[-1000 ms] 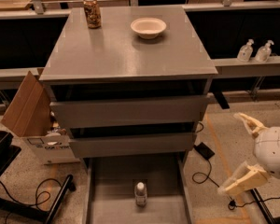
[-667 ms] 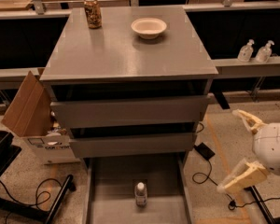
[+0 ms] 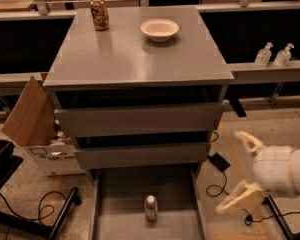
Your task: Pick blue plastic bottle from bottom drawer and place on counter
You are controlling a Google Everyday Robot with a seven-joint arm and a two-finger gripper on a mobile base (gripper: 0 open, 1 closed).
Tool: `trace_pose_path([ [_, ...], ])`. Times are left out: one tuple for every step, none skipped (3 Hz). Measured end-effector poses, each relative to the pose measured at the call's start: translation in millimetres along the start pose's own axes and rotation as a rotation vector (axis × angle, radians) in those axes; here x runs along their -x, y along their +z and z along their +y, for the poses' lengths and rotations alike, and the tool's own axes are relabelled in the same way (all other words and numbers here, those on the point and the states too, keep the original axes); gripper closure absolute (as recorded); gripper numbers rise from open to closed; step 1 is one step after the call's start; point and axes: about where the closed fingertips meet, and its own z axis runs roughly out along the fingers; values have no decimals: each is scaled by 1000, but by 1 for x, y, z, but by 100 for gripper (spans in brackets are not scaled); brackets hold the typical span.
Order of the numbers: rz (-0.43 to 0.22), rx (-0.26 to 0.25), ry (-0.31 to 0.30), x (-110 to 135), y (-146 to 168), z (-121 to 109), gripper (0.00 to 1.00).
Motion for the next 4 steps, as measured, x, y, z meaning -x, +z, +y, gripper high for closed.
trace_pose_path([
  [-109,48,41,-34,88,26,0],
  [-197,64,11,-55,149,31,0],
  [-270,113,9,-84,203,40,0],
  [-304,157,73,-103,228,61,0],
])
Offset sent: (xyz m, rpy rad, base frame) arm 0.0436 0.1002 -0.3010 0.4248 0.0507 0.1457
